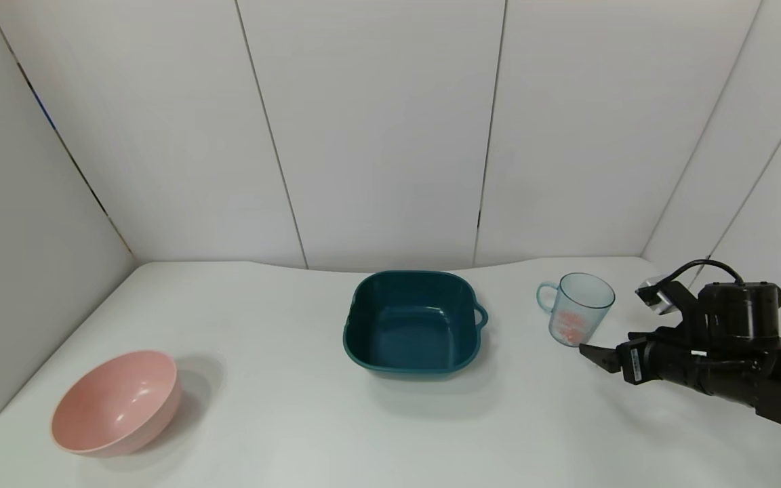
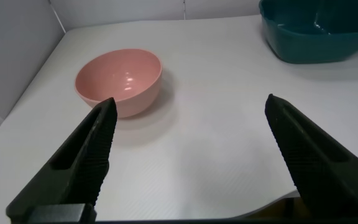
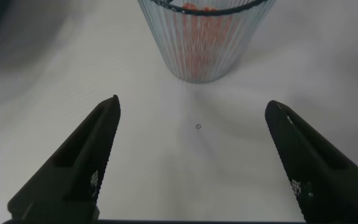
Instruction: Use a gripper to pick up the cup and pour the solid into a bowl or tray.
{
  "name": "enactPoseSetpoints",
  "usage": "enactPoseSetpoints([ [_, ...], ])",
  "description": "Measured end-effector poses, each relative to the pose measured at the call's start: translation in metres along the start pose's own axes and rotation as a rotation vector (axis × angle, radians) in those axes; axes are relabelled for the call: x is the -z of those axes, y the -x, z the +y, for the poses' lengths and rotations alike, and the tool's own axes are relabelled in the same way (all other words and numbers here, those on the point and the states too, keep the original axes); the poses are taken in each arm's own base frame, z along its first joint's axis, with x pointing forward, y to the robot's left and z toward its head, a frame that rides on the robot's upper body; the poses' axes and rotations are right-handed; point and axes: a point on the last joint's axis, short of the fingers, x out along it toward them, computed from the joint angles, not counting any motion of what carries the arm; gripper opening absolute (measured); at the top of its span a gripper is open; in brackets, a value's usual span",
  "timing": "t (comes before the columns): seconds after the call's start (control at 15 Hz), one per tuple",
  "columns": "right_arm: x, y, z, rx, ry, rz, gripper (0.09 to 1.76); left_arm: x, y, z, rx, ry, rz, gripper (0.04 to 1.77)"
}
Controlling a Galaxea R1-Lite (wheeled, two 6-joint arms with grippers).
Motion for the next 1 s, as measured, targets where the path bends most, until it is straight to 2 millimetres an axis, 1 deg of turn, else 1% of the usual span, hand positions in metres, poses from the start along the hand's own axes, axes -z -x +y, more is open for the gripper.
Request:
enactPoseSetpoints([
  [0.13,0.0,-0.011,-0.003,-0.044,0.0,0.0,1.7,0.0,0.0,0.0,0.0,0.0,0.0,1.72],
  [0.4,-0.001,-0.021,-0.009,-0.102,0.037,-0.009,1.7,0.0,0.0,0.0,0.0,0.0,0.0,1.72],
  [0.67,-0.004,-0.034,-0.027,-0.101,0.064,-0.029,1.7,0.0,0.0,0.0,0.0,0.0,0.0,1.72],
  [0.8,-0.005,-0.039,-0.033,-0.152,0.065,-0.042,1.7,0.0,0.0,0.0,0.0,0.0,0.0,1.72],
  [1.0,-0.006,-0.043,-0.035,-0.206,0.068,-0.061,1.7,0.0,0.0,0.0,0.0,0.0,0.0,1.72],
])
